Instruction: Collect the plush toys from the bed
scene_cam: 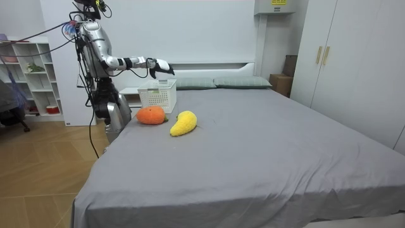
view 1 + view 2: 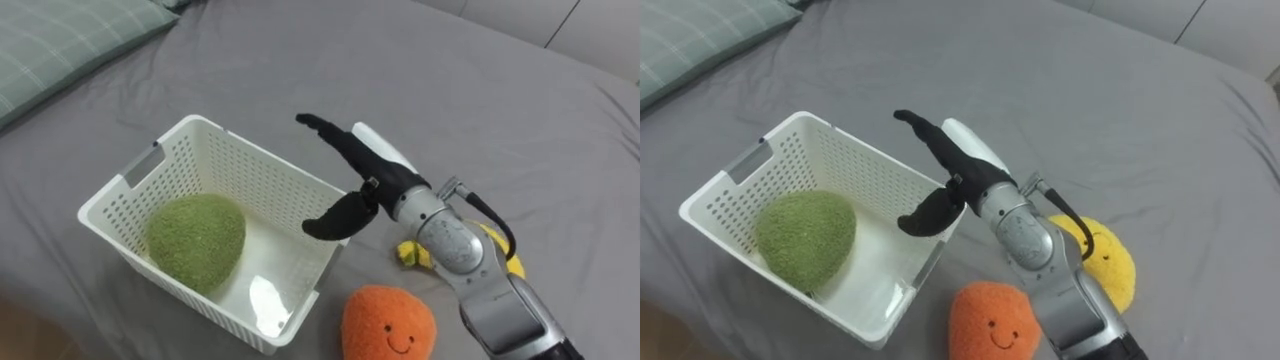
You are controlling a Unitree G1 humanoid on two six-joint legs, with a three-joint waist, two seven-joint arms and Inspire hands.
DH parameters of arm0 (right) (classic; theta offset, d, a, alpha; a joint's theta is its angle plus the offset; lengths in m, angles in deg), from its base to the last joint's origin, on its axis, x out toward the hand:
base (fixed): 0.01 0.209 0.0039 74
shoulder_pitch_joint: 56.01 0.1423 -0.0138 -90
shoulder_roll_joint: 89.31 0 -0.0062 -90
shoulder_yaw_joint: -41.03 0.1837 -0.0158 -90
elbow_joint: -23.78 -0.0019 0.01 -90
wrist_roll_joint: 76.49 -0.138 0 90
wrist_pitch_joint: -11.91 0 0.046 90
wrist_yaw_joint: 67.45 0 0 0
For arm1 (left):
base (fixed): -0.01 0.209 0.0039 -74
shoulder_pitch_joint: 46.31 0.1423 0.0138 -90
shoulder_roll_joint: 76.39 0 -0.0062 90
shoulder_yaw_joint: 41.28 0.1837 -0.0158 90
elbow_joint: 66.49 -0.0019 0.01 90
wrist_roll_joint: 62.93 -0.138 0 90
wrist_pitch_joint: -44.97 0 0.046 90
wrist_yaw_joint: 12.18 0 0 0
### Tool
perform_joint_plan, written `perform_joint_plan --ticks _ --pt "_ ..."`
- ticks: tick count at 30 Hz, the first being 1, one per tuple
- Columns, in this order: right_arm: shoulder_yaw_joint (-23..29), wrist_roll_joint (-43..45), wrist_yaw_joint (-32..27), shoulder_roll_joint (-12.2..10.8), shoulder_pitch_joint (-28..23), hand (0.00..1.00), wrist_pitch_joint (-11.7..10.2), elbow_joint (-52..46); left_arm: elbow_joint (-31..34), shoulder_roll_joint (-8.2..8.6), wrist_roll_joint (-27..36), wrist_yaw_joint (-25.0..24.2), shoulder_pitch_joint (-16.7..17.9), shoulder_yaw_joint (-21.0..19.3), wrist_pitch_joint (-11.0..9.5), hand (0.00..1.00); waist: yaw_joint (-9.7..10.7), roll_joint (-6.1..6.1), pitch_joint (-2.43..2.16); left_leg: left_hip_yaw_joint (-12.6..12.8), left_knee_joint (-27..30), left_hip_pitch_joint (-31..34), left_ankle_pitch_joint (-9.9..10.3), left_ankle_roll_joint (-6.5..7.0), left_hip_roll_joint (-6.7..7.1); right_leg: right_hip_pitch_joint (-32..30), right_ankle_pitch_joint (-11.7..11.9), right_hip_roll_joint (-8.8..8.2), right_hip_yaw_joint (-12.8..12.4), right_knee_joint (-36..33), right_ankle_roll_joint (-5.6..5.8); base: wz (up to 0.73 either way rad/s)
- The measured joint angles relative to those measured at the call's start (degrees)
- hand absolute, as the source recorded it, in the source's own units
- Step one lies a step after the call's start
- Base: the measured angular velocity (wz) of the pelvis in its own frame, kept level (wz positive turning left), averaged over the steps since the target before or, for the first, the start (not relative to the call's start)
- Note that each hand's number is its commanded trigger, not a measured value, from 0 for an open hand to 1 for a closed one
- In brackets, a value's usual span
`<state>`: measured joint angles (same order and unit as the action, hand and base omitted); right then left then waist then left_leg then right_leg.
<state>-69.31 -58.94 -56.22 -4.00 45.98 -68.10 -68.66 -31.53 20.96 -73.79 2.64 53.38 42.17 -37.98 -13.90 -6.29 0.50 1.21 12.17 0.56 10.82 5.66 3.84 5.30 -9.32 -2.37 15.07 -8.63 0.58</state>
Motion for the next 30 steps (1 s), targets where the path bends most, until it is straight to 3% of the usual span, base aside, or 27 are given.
perform_joint_plan --ticks 10,22,30 --pt "8.28 -1.24 -8.25 0.10 -1.58 0.00 -0.97 -0.38 1.29 0.44 -0.15 0.73 1.79 -1.35 -0.20 0.00 2.65 0.00 -0.57 0.60 -0.75 -0.83 -0.18 0.02 -0.04 0.27 0.00 -0.36 -0.64 -0.01 0.00 -0.02" --pt "15.04 -8.11 -15.26 1.08 -7.42 0.00 -4.50 1.54 1.09 0.88 0.10 1.60 3.23 -4.56 -1.33 0.00 5.71 0.27 -0.41 1.41 -0.89 -1.88 -0.17 0.03 -0.16 0.85 0.02 -0.21 -1.58 -0.03 0.03 -0.03" --pt "17.84 -7.83 -17.54 2.92 -10.40 0.00 -4.50 1.95 1.09 1.03 0.07 2.49 5.04 -4.61 -1.47 0.00 7.58 0.48 -0.39 2.41 -1.53 -2.08 -0.18 0.02 -0.25 0.65 0.02 -0.24 -2.29 -0.12 0.04 -0.08"
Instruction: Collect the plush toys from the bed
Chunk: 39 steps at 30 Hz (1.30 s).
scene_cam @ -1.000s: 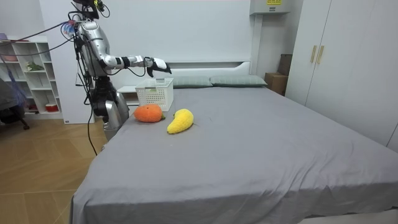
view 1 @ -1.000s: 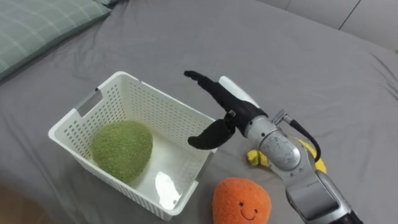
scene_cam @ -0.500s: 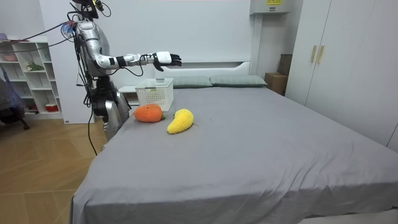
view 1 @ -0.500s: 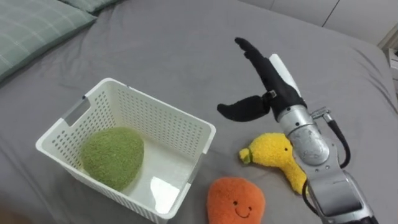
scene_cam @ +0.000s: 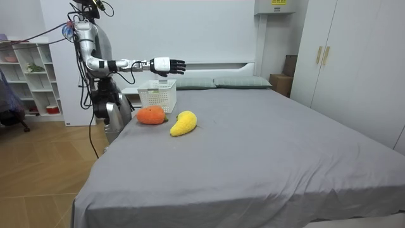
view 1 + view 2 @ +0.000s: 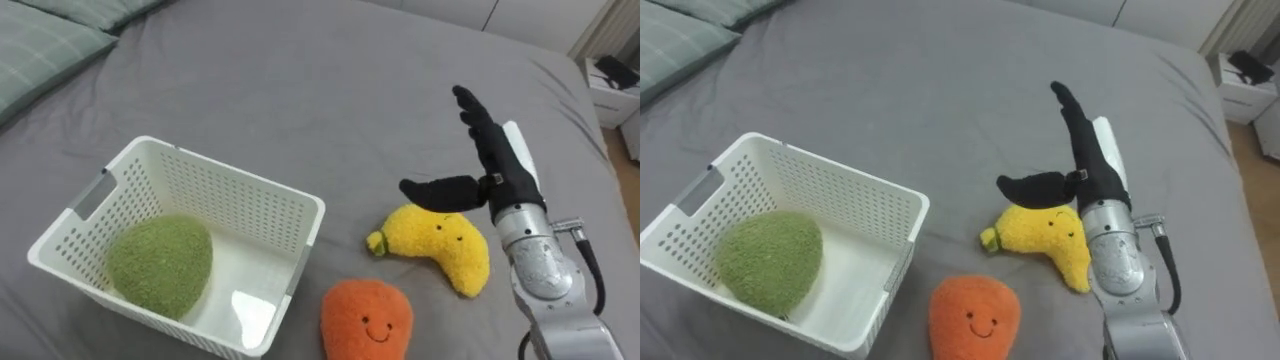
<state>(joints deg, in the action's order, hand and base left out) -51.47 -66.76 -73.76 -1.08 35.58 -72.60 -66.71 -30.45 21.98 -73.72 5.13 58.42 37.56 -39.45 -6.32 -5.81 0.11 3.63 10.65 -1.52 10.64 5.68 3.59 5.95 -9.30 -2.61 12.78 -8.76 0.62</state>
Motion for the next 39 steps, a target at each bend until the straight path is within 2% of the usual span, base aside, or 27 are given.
perform_joint_plan --ticks 3,5,8,10,12,13,17,22,26,28,31,35,39 --pt "2.15 -0.78 -0.27 1.80 -0.03 0.00 -0.05 2.34 -0.06 -0.08 -0.04 -0.11 0.24 -0.28 -0.05 0.00 0.32 -0.29 -0.18 -0.01 -0.06 -0.10 0.01 0.01 0.02 -0.04 0.01 0.28 -0.20 0.01 0.02 0.00" --pt "4.05 -0.80 -0.50 2.16 -0.51 0.00 0.03 2.85 -0.14 -0.12 -0.10 -0.13 0.95 -1.50 -0.16 0.00 0.34 -0.57 -0.36 -0.01 -0.24 -0.10 0.00 0.01 0.01 -0.03 0.01 0.28 -0.19 0.02 0.02 0.00" --pt "5.86 -1.07 -1.24 2.65 -0.69 0.00 -0.02 5.13 -1.54 -0.58 -0.17 -0.07 2.05 -2.22 0.42 0.00 0.97 -0.83 -0.32 0.06 -0.17 -0.23 0.00 0.01 0.00 0.04 0.01 0.25 -0.24 0.10 0.02 0.00" --pt "5.92 -1.22 -1.31 3.24 -0.79 0.00 -0.03 10.66 -1.72 -1.23 -0.14 -0.05 2.78 -2.13 0.60 0.00 1.31 -1.70 -0.31 0.05 -0.15 -0.15 0.00 0.00 -0.04 0.01 0.01 0.17 -0.21 0.12 0.02 0.00" --pt "5.90 -1.26 -1.31 3.23 -0.82 0.00 0.53 14.03 -1.73 -1.40 -0.05 -0.07 2.97 -1.84 0.90 0.00 1.34 -2.14 -0.11 0.05 -0.13 0.15 0.01 0.00 -0.04 -0.21 0.01 0.18 -0.22 0.02 0.02 0.00" --pt "5.90 -1.39 -1.30 3.23 -0.83 0.00 0.71 15.42 -1.72 -1.41 -0.07 -0.13 3.00 -1.62 1.11 0.00 1.39 -2.55 -0.21 0.06 0.07 0.62 0.01 0.00 -0.03 -0.59 0.01 0.18 -0.23 -0.04 0.02 0.00" --pt "5.90 -2.78 -1.44 3.28 -0.95 0.00 0.80 16.49 -1.63 -1.75 -0.04 -0.57 2.51 -1.63 1.24 0.00 2.05 -3.09 -0.38 -0.12 1.11 2.73 0.04 0.03 -0.08 -2.09 0.10 0.21 0.02 -0.24 0.00 0.05" --pt "5.82 -2.66 -4.43 3.40 1.74 0.00 0.36 22.67 -0.01 -3.35 0.29 -0.60 -0.45 -1.44 0.58 0.00 1.37 -3.70 -0.25 -0.75 2.87 6.24 0.07 0.07 -0.26 -4.90 0.33 0.32 0.89 -1.11 -0.17 0.07" --pt "4.63 -2.83 -5.21 3.96 6.11 0.00 -0.17 30.45 -0.12 -4.62 1.25 -0.65 -3.51 0.49 0.17 0.00 0.88 -3.23 0.16 -0.90 4.88 9.92 0.16 0.19 -0.65 -7.77 1.25 0.61 1.38 -1.09 -0.31 0.02" --pt "3.62 -2.31 -5.63 4.26 7.02 0.00 -0.16 33.61 -0.26 -4.81 1.09 -0.91 -5.18 0.63 0.14 0.00 -0.44 -3.06 0.25 -0.82 5.31 12.07 0.00 0.30 -0.78 -9.80 1.76 0.70 1.42 -1.08 -0.39 -0.06" --pt "1.54 -2.42 -6.12 4.63 7.99 0.00 -0.05 35.32 -0.31 -5.37 2.01 -1.34 -4.93 1.40 0.30 0.00 -0.77 -2.55 0.61 -0.90 5.61 13.96 -0.19 0.41 -0.76 -11.59 1.90 0.62 1.67 -1.14 -0.38 0.00" --pt "1.19 -2.82 -6.11 4.65 11.50 0.00 0.35 40.48 -0.59 -5.38 2.28 -1.35 -4.55 2.35 0.57 0.00 -1.48 -2.50 0.66 -1.13 5.63 15.31 -0.29 0.39 -0.74 -12.97 1.92 0.58 1.99 -1.15 -0.40 0.03" --pt "0.87 -3.62 -6.12 4.99 15.32 0.00 0.34 45.77 -1.20 -5.36 2.63 -1.55 -5.11 3.44 0.91 0.00 -1.49 -2.51 0.66 -2.53 5.64 15.73 -0.33 0.32 -0.60 -12.97 1.95 0.61 3.28 -1.02 -0.45 0.17"
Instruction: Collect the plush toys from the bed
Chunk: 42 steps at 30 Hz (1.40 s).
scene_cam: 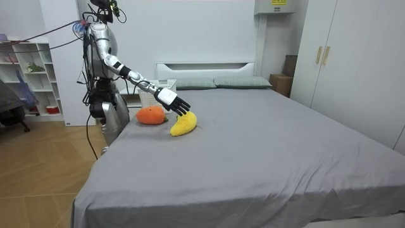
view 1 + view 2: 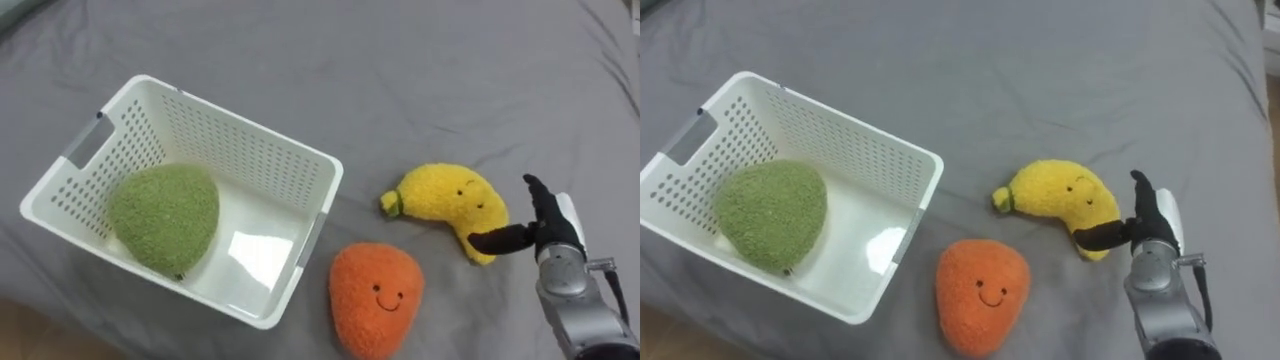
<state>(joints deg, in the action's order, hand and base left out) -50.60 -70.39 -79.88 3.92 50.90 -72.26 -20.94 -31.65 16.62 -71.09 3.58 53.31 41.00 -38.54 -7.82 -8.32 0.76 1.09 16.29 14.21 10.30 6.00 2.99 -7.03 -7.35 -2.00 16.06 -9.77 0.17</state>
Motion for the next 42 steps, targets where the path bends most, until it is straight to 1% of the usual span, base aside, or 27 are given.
perform_joint_plan --ticks 3,5,6,8,10,12,13,16,18,22,26,28,32,33,35,37,38,39,40,41,42 --pt "-1.66 -1.20 -0.01 0.78 2.22 0.00 -0.05 3.50 0.00 0.00 1.18 -0.05 -0.41 1.19 -0.08 0.00 -0.36 0.01 0.00 -0.57 -0.04 0.21 0.00 -0.01 0.06 -0.03 0.00 -0.19 0.21 0.04 0.00 0.13" --pt "-1.66 -2.42 -0.02 1.07 2.93 0.00 -0.28 5.20 -0.13 0.27 1.30 -0.06 -1.04 1.27 -0.13 0.00 -0.39 0.02 0.01 -1.30 -0.03 0.46 0.00 -0.01 0.18 -0.04 -0.01 -0.31 1.26 0.06 0.01 0.16" --pt "-1.81 -3.22 -0.04 1.20 3.76 0.00 -0.41 7.21 -0.15 0.33 1.82 -0.05 -1.44 1.59 -0.23 0.00 -0.62 0.02 0.01 -1.51 -0.02 0.53 -0.01 -0.01 0.24 -0.06 -0.02 -0.33 1.29 0.03 0.02 0.12" --pt "-2.24 -3.75 -0.15 1.27 4.83 0.00 -0.85 9.72 -0.31 0.37 2.22 -0.05 -1.85 2.42 -0.69 0.00 -0.99 0.14 0.10 -1.65 -0.04 0.53 -0.01 0.00 0.35 -0.08 -0.05 -0.39 1.27 0.02 0.06 0.04" --pt "-2.33 -4.11 -0.68 1.28 5.18 0.00 -1.31 11.69 -1.92 0.47 3.05 0.09 -3.54 2.45 -1.20 0.00 -2.00 0.35 0.25 -1.66 -0.16 0.72 -0.03 0.04 0.45 -0.33 -0.07 -0.49 1.27 0.01 0.09 0.00" --pt "-2.33 -4.24 -0.80 1.30 5.66 0.00 -1.58 12.89 -2.49 0.46 3.09 0.45 -4.23 2.43 -1.74 0.00 -2.42 0.42 0.29 -1.65 -0.35 1.19 -0.11 0.14 0.53 -0.92 -0.08 -0.57 1.28 0.00 0.10 0.00" --pt "-2.33 -4.51 -0.94 1.29 5.95 0.00 -2.01 13.60 -2.75 0.46 3.37 0.61 -4.46 2.44 -1.94 0.00 -2.56 0.56 0.39 -1.64 -0.42 1.42 -0.22 0.19 0.60 -1.11 -0.08 -0.63 1.41 0.00 0.10 0.00" --pt "-2.31 -4.80 -1.83 1.31 8.35 0.00 -2.51 17.06 -3.21 0.38 4.28 0.62 -4.46 2.46 -2.82 0.00 -2.69 0.99 0.69 -1.64 -0.49 1.79 -0.25 0.23 0.68 -1.51 -0.08 -0.68 1.41 0.01 0.10 0.00" --pt "-2.69 -5.72 -2.81 1.46 9.33 0.00 -2.64 17.51 -3.27 0.36 4.26 0.62 -4.51 2.53 -2.98 0.00 -2.96 1.08 0.75 -1.65 -0.43 2.61 -0.36 0.22 0.69 -2.31 -0.08 -0.69 1.42 0.03 0.10 0.00" --pt "-4.04 -5.76 -3.68 1.98 11.73 0.00 -3.35 19.96 -3.25 0.37 4.17 0.56 -5.17 4.62 -3.23 0.00 -3.92 1.63 1.10 -2.02 0.50 4.49 -0.43 0.21 0.74 -3.65 -0.08 -0.70 1.55 0.00 0.10 0.04" --pt "-5.18 -5.27 -3.69 2.47 12.42 0.00 -3.53 21.96 -3.40 0.36 4.13 0.30 -5.20 4.63 -3.24 0.00 -5.28 1.75 1.18 -2.14 0.59 5.30 -0.50 0.19 0.77 -4.39 -0.09 -0.74 1.82 0.00 0.10 0.01" --pt "-6.02 -5.24 -3.70 3.26 12.50 0.00 -3.53 22.04 -3.58 0.30 4.13 0.28 -5.21 4.63 -3.10 0.00 -5.43 1.84 1.25 -2.58 0.58 5.67 -0.56 0.16 0.85 -4.57 -0.09 -0.77 2.38 -0.01 0.10 0.09" --pt "-6.36 -5.25 -3.70 3.53 12.89 0.00 -3.53 22.07 -4.43 0.29 4.19 -0.15 -5.46 5.10 -3.11 0.00 -5.49 1.76 1.30 -2.87 0.59 6.31 -0.71 0.11 0.89 -5.10 -0.08 -0.79 3.03 -0.06 0.10 0.04" --pt "-6.62 -5.25 -3.73 3.53 12.95 0.00 -3.53 22.23 -4.60 0.25 4.21 -0.17 -5.45 5.77 -3.10 0.00 -5.57 1.76 1.32 -2.89 0.59 6.32 -0.72 0.10 0.88 -5.10 -0.08 -0.81 3.41 -0.06 0.10 0.00" --pt "-6.78 -5.25 -3.77 3.53 13.06 0.00 -3.53 22.42 -4.61 0.27 4.23 -0.35 -5.64 6.12 -3.15 0.00 -5.62 1.63 1.49 -2.97 0.56 6.38 -0.75 0.06 0.87 -5.10 -0.09 -0.85 4.27 -0.06 0.10 0.00" --pt "-7.37 -5.23 -3.86 3.67 14.09 0.00 -3.74 24.03 -4.84 0.22 4.24 -0.49 -6.39 6.63 -3.26 0.00 -5.93 1.37 1.92 -2.96 0.55 6.62 -0.78 0.01 0.86 -5.35 -0.09 -0.87 4.59 -0.04 0.09 0.00" --pt "-7.45 -5.23 -3.91 3.73 14.18 0.00 -3.75 24.03 -5.06 0.20 4.23 -0.49 -6.68 6.92 -3.39 0.00 -6.00 1.31 1.95 -2.97 0.56 6.85 -0.82 0.00 0.86 -5.59 -0.09 -0.87 4.60 -0.07 0.09 0.00" --pt "-7.60 -5.23 -3.94 3.88 14.77 0.37 -3.77 24.05 -5.30 0.21 4.23 -0.49 -7.12 7.33 -3.67 0.00 -6.09 1.19 2.10 -2.98 0.57 7.52 -0.99 -0.02 0.86 -6.32 -0.08 -0.92 4.66 -0.24 0.08 0.00" --pt "-7.87 -5.23 -3.96 4.06 15.10 0.78 -3.77 24.07 -5.39 0.20 4.24 -0.50 -7.26 7.64 -3.95 0.00 -6.10 1.17 2.11 -2.98 0.60 8.02 -1.07 0.00 0.87 -6.81 -0.08 -0.95 4.71 -0.35 0.08 0.00" --pt "-8.03 -5.24 -4.04 4.51 15.86 0.85 -3.77 24.07 -5.38 0.30 4.23 -0.57 -7.64 8.31 -4.10 0.00 -6.27 1.23 2.15 -2.98 0.97 9.10 -1.13 0.01 0.84 -8.01 -0.09 -1.01 4.67 -0.89 0.07 0.00" --pt "-8.43 -5.30 -4.16 4.85 16.32 1.00 -3.77 24.18 -5.42 0.39 4.20 -0.63 -7.88 8.73 -4.10 0.00 -6.49 1.30 2.21 -2.97 1.16 9.68 -1.15 0.01 0.84 -8.49 -0.09 -1.02 4.62 -0.98 0.06 0.00"
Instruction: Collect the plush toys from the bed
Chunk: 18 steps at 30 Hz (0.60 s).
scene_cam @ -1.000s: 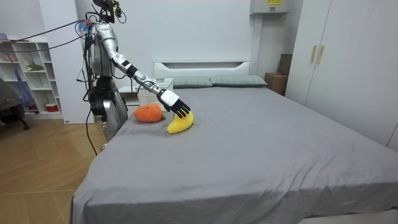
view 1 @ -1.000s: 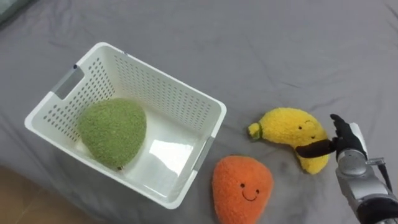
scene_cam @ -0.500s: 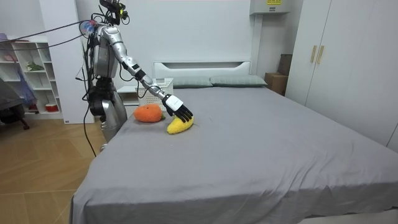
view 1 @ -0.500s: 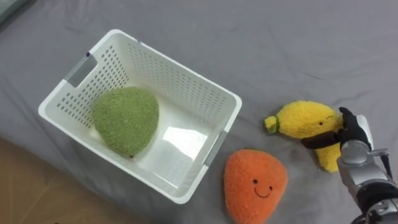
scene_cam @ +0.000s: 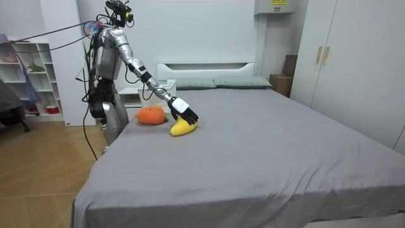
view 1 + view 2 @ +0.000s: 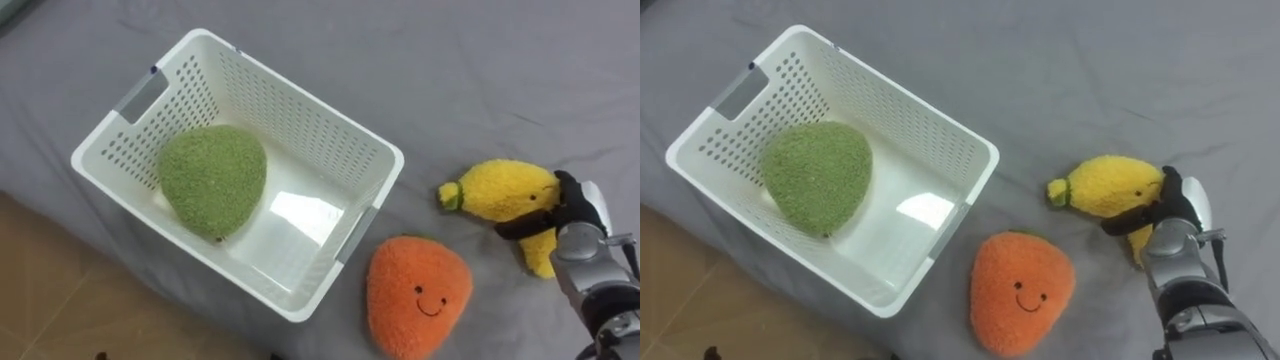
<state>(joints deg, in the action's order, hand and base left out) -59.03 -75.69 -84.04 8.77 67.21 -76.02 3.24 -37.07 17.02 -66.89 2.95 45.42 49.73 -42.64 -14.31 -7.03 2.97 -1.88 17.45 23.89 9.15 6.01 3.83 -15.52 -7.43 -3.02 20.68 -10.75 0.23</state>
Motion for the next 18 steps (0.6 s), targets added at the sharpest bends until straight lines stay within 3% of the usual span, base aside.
perform_joint_plan --ticks 7,18 --pt "-0.02 0.05 -0.87 2.28 2.69 1.00 0.45 1.95 -0.04 -0.01 0.03 -1.29 0.05 1.76 0.29 0.00 -0.36 0.98 0.58 -0.44 0.33 1.65 -0.02 -0.03 0.06 -1.40 0.00 0.05 0.22 -0.13 0.00 0.02" --pt "-0.55 0.07 0.67 3.33 3.51 1.00 0.46 4.44 -0.14 -0.13 1.09 -2.32 0.22 4.64 0.86 0.00 -1.63 1.49 0.51 -0.65 0.17 1.59 -0.05 -0.07 0.02 -1.62 -0.05 0.08 -0.15 -0.36 -0.05 0.00"
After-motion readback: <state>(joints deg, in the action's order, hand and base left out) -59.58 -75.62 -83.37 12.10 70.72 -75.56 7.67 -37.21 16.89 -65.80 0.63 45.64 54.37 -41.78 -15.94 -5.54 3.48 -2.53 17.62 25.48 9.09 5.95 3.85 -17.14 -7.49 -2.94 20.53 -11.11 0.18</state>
